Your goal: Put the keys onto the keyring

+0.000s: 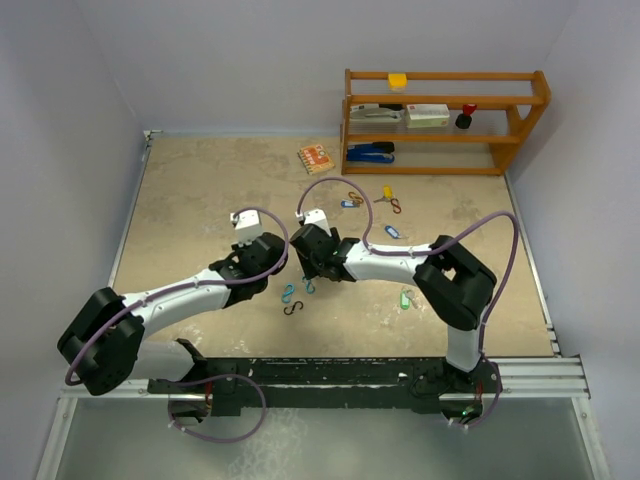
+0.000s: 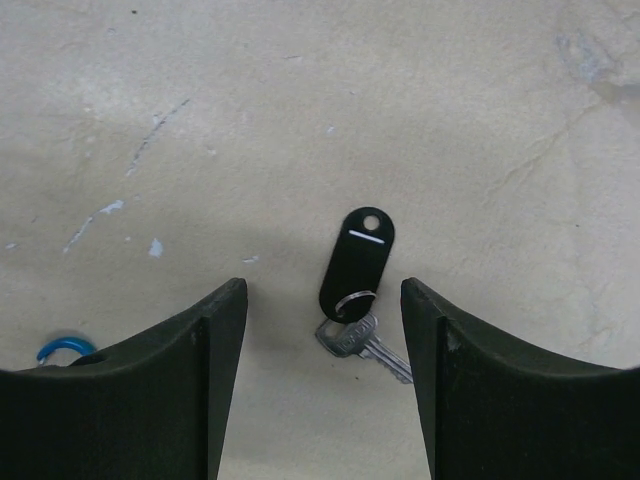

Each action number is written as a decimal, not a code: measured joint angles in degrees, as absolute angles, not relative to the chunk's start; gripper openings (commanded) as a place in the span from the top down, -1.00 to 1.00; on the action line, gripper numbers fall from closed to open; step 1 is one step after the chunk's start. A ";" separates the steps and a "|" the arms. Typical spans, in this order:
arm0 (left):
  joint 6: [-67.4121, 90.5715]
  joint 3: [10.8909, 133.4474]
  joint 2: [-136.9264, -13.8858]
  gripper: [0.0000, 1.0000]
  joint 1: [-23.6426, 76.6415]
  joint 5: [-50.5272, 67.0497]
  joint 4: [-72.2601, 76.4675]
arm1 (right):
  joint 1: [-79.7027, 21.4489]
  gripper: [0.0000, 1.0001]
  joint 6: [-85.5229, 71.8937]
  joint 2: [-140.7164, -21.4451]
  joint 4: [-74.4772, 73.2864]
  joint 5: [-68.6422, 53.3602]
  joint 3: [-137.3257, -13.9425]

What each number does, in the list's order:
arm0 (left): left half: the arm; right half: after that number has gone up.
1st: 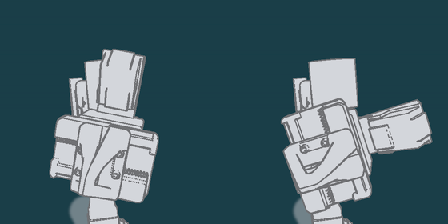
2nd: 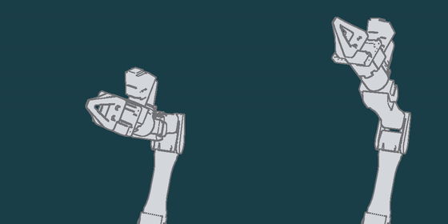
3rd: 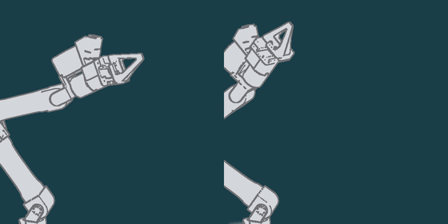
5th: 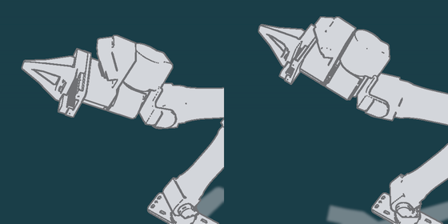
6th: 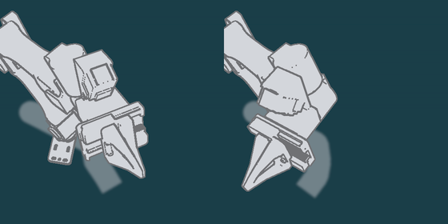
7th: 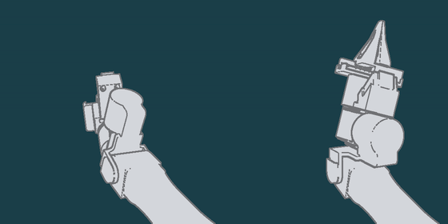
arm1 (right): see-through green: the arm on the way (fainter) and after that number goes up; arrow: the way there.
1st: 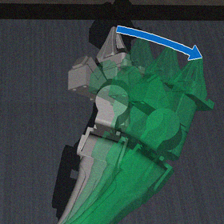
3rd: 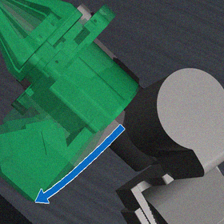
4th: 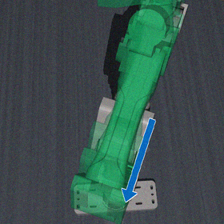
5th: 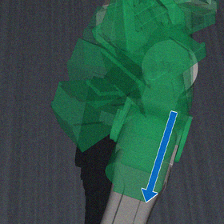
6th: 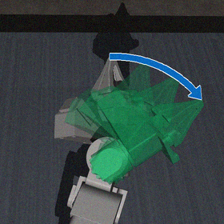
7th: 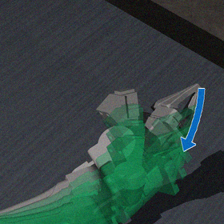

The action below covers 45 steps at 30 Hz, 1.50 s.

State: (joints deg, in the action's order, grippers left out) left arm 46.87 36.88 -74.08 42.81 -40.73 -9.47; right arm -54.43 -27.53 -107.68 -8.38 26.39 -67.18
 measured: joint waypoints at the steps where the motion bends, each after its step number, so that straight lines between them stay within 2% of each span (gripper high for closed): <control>1: 46.87 36.77 -74.06 1.00 42.78 -40.73 -9.52 | -54.43 -0.32 -27.79 -107.70 -9.08 26.70 -67.18; 17: 46.87 36.73 -73.43 1.00 42.76 -40.71 -9.52 | -53.87 -0.34 -29.43 -107.70 -12.16 29.95 -66.98; 34: 46.68 36.73 -73.25 1.00 42.76 -40.71 -9.96 | -44.36 -0.34 -29.76 -106.17 -9.54 30.02 -63.86; 45: 46.68 36.73 -73.28 1.00 42.76 -40.71 -9.96 | -43.16 -0.34 -28.84 -103.83 -10.37 29.98 -61.36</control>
